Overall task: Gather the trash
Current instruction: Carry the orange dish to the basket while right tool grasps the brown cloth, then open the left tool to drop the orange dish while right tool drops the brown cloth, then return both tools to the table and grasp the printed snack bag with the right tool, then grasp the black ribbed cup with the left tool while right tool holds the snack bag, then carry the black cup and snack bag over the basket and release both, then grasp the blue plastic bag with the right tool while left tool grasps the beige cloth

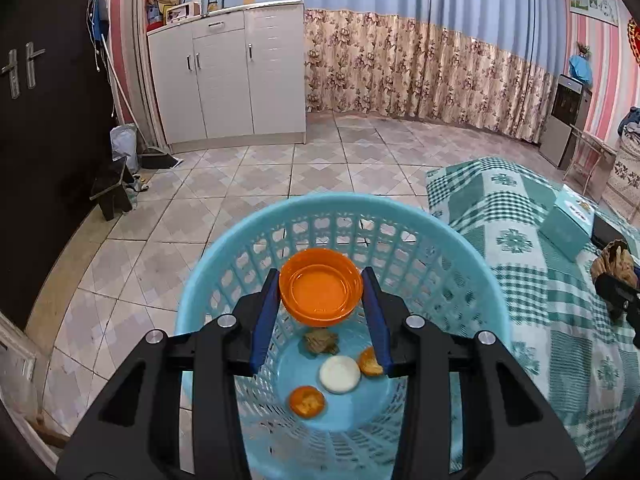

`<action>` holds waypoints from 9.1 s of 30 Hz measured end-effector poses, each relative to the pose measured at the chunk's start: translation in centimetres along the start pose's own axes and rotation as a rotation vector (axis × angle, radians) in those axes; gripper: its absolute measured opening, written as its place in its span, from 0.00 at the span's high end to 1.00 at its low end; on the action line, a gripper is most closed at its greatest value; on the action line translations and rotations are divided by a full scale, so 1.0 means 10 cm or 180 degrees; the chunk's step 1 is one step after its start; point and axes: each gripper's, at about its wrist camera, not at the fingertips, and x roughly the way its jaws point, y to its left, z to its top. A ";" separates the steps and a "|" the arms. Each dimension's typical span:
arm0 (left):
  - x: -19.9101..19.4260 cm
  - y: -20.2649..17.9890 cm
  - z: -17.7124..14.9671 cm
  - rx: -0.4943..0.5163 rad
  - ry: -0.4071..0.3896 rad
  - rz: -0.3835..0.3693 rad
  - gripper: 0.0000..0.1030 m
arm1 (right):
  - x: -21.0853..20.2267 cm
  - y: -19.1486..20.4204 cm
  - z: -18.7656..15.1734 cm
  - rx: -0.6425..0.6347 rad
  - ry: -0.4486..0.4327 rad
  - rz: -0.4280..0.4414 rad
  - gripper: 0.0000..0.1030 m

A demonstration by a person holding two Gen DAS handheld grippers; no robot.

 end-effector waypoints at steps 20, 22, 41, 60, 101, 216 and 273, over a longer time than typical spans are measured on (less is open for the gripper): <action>-0.26 0.38 0.13 -0.0107 -0.0200 0.0270 0.13 | 0.21 0.47 0.19 -0.0215 0.0023 0.0170 0.54; -0.31 0.46 0.09 -0.0185 -0.0195 0.0276 0.10 | 0.22 0.54 0.23 -0.0244 0.0012 0.0198 0.54; -0.32 0.83 -0.19 -0.0350 -0.0086 0.0545 0.08 | 0.61 1.09 0.28 -0.0343 0.0134 0.0356 0.54; -0.41 0.79 -0.20 -0.0330 -0.0080 0.0564 0.08 | 0.37 0.81 0.26 -0.0230 -0.0136 0.0159 0.10; -0.72 -2.52 -0.83 0.0512 0.0361 -0.1106 0.05 | -1.74 -2.47 -1.64 0.0954 -0.0039 -0.1711 0.04; -0.16 0.04 0.16 -0.0041 -0.0094 0.0060 0.28 | -0.34 -0.37 0.17 0.0228 -0.0174 0.0400 0.92; -0.79 -0.13 -0.03 -0.0247 -0.0207 0.0097 0.05 | -0.87 -0.67 -0.33 -0.0208 -0.0325 -0.0183 0.09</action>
